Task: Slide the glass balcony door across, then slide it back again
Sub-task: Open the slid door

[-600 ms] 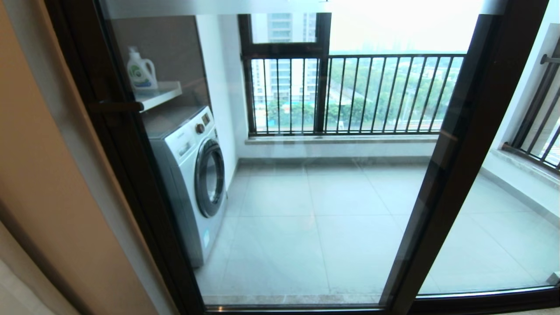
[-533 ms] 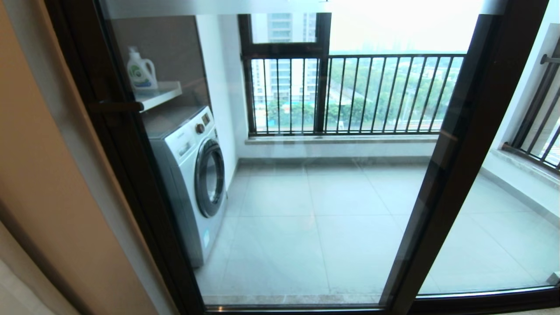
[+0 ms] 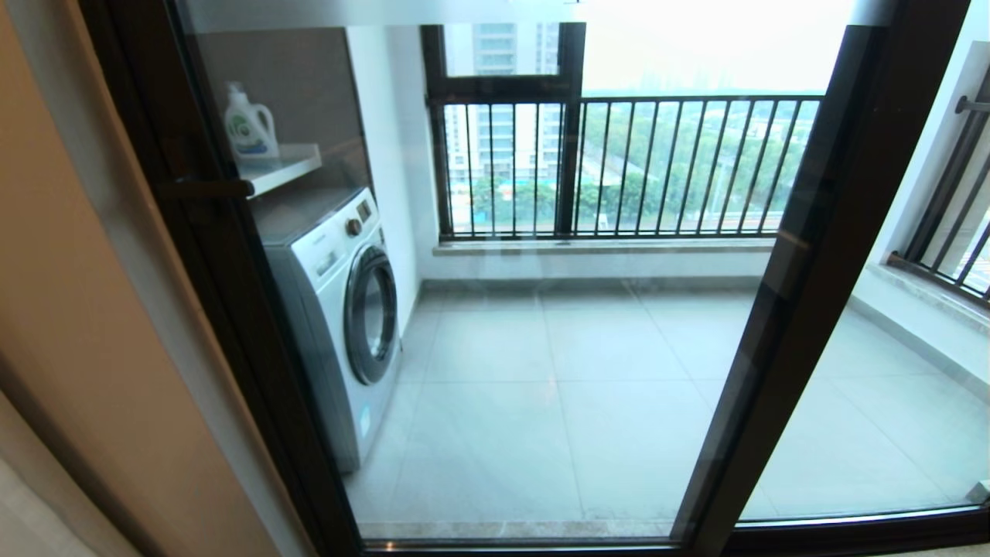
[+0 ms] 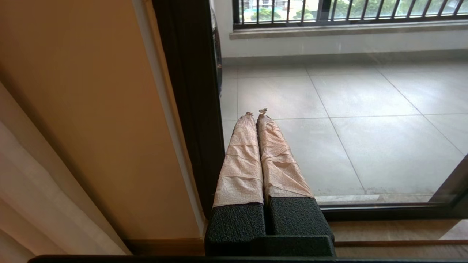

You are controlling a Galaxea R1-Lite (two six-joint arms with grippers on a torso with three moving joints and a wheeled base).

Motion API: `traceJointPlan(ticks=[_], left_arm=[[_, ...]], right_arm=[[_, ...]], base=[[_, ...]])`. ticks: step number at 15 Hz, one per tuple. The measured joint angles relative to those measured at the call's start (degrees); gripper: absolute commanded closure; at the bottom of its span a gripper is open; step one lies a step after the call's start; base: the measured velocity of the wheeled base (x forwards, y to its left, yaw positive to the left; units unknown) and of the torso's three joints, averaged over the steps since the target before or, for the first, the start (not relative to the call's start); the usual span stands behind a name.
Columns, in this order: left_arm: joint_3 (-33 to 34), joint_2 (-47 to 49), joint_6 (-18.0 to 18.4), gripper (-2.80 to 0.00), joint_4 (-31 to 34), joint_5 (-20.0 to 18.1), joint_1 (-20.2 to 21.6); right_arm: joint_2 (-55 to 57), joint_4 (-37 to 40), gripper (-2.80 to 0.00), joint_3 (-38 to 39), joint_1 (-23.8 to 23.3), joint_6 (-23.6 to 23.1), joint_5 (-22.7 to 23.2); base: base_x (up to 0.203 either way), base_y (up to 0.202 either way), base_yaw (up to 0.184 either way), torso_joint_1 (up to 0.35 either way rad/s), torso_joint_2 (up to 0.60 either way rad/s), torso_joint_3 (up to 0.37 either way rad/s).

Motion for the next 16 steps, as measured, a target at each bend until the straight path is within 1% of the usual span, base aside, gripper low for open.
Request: traceJointPlan(ticks=[4, 5, 7, 8, 11, 13, 14, 16], left_arm=[[0.0, 0.0, 0.0, 0.00, 0.0, 0.0, 0.0], [0.0, 0.0, 0.5, 0.00, 0.0, -0.3, 0.0], [0.0, 0.0, 3.4, 0.00, 0.0, -0.7, 0.0], [0.0, 0.0, 3.2, 0.00, 0.0, -0.4, 0.0], [0.1, 0.0, 0.0, 0.00, 0.0, -0.2, 0.0], [0.0, 0.0, 1.8, 0.00, 0.1, -0.8, 0.0], [0.0, 0.0, 1.5, 0.00, 0.1, -0.4, 0.0], [0.0, 0.0, -2.1, 0.00, 0.1, 0.9, 0.0]], right_arm=[[0.0, 0.0, 0.00, 0.0, 0.0, 0.0, 0.0], [0.0, 0.0, 0.00, 0.0, 0.0, 0.0, 0.0], [0.0, 0.0, 0.00, 0.0, 0.0, 0.0, 0.0], [0.0, 0.0, 0.00, 0.0, 0.0, 0.0, 0.0], [0.0, 0.0, 0.00, 0.0, 0.0, 0.0, 0.0], [0.0, 0.0, 0.00, 0.0, 0.0, 0.0, 0.0], [0.0, 0.0, 0.00, 0.0, 0.0, 0.0, 0.0], [0.0, 0.0, 0.00, 0.0, 0.0, 0.0, 0.0]], base=[[0.000, 0.000, 0.000, 0.000, 0.00, 0.000], [0.000, 0.000, 0.000, 0.000, 0.00, 0.000], [0.000, 0.000, 0.000, 0.000, 0.00, 0.000], [0.000, 0.000, 0.000, 0.000, 0.00, 0.000], [0.000, 0.000, 0.000, 0.000, 0.00, 0.000], [0.000, 0.000, 0.000, 0.000, 0.00, 0.000], [0.000, 0.000, 0.000, 0.000, 0.00, 0.000], [0.000, 0.000, 0.000, 0.000, 0.00, 0.000]])
